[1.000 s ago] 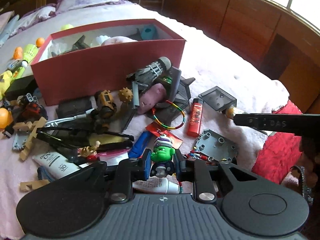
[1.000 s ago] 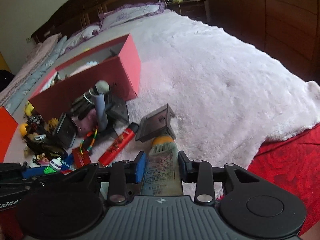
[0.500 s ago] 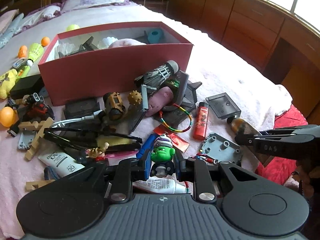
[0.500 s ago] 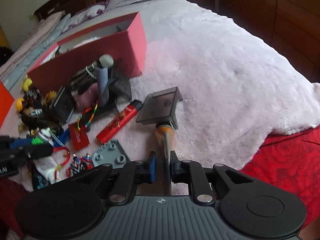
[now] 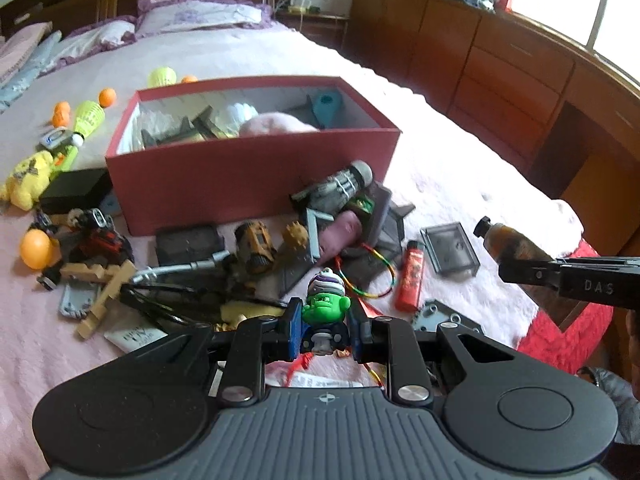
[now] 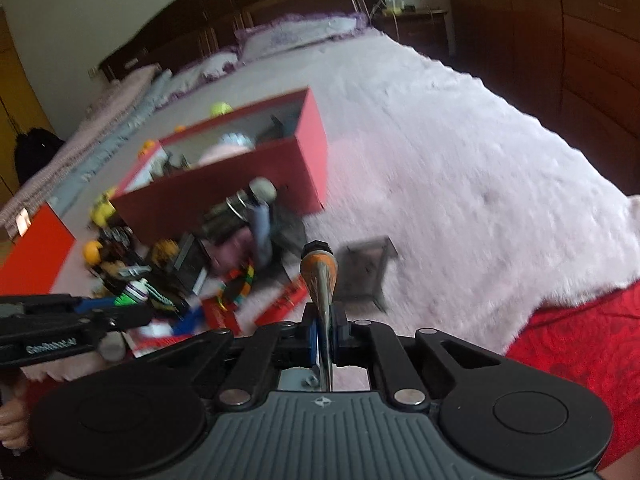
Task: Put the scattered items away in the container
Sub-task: 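Carry the figure with the left tool while the right tool carries the bottle over the box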
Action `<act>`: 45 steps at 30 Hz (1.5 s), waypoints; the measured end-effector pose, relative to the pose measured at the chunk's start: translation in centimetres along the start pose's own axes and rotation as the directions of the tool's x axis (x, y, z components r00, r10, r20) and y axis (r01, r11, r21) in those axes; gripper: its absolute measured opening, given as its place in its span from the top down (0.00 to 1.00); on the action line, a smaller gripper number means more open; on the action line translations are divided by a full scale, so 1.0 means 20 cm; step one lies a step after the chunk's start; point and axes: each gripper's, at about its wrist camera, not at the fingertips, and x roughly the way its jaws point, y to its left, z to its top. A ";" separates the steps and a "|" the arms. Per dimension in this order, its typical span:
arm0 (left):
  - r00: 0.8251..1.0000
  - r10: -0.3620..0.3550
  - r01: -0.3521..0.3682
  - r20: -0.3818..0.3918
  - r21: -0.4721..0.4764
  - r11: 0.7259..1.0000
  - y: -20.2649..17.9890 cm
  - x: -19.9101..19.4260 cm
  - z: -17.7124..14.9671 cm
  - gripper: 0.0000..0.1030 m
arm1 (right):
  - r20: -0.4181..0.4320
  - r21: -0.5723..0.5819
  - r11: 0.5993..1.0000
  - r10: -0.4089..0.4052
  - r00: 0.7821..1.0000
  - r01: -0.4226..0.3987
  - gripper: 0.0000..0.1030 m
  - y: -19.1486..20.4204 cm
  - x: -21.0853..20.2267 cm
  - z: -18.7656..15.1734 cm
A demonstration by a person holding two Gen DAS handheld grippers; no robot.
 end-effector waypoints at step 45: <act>0.982 0.122 -0.115 0.142 -0.057 0.992 0.36 0.28 0.80 0.76 | 0.112 0.086 0.974 0.198 0.974 -0.208 0.93 0.33 0.58 0.78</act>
